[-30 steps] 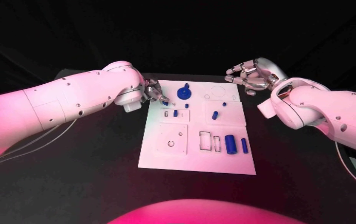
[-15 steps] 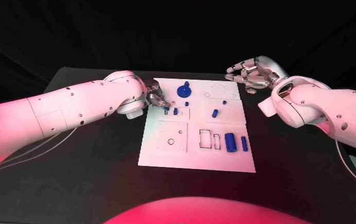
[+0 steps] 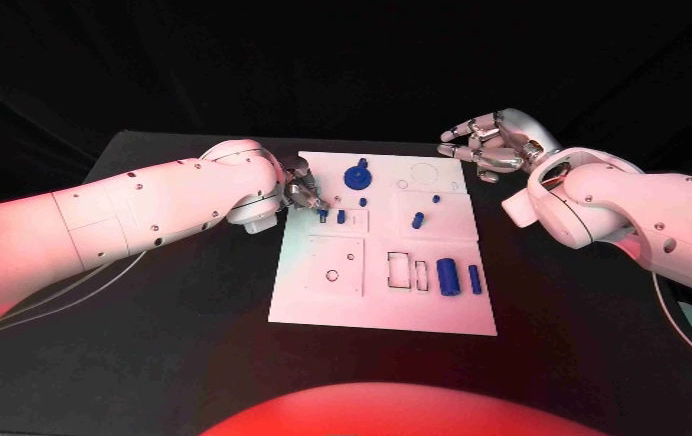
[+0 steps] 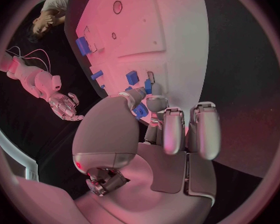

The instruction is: Assemble the parts on the task board

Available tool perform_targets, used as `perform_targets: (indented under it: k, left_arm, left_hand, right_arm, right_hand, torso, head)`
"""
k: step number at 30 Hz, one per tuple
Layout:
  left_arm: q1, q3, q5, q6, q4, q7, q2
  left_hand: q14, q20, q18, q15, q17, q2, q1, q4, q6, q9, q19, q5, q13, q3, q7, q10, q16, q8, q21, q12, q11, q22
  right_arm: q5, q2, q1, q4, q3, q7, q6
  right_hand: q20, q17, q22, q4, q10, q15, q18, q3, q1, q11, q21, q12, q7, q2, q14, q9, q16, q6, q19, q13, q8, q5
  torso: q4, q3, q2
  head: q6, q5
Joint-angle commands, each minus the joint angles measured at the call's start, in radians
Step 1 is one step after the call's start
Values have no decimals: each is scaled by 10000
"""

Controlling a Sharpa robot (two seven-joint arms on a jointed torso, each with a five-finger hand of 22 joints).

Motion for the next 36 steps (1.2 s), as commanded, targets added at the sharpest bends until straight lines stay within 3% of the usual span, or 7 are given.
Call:
perform_targets:
  k: [1,20,36]
  left_arm:
    - [-16,-5,-115,166,46,-159,-4]
    - [-22,-6,-149,384,153,-162,-48]
    - [-23,-6,-200,516,199,-68,-94]
  left_hand:
    - [780,-54,-200,-60,1928,-50,-43,-1553,84,26,410,88,32,1631,-29,107,46,43,64,80,1,1127]
    - [781,-82,-205,-90,1929,-190,-193,-1607,137,109,419,190,167,1924,-69,192,45,146,87,137,-37,1157]
    - [780,-88,-205,-94,1926,-250,-223,-1643,141,136,417,210,207,2011,-77,218,40,173,89,155,-43,1161]
  right_arm:
    - [-20,-1,-8,5,3,87,115]
    - [-19,-7,-28,0,3,92,137]
    - [-19,-6,-48,-11,3,96,154]
  right_hand:
    - [-26,449,-7,-2,-25,-57,118,-41,-79,21,-23,4,1,-33,463,-10,-59,-7,-72,8,47,39]
    - [-27,460,0,20,-21,-58,116,-53,-106,19,-23,8,-2,-20,468,-22,-55,-3,-64,7,53,51]
    - [-27,460,0,20,-21,-58,116,-53,-106,19,-23,8,-2,-20,468,-22,-55,-3,-64,7,53,51]
  torso:
    - [7,0,2]
    - [5,-9,4]
    - [4,-4,2]
  head:
    - [25,-25]
    - [-10,56]
    - [-6,43]
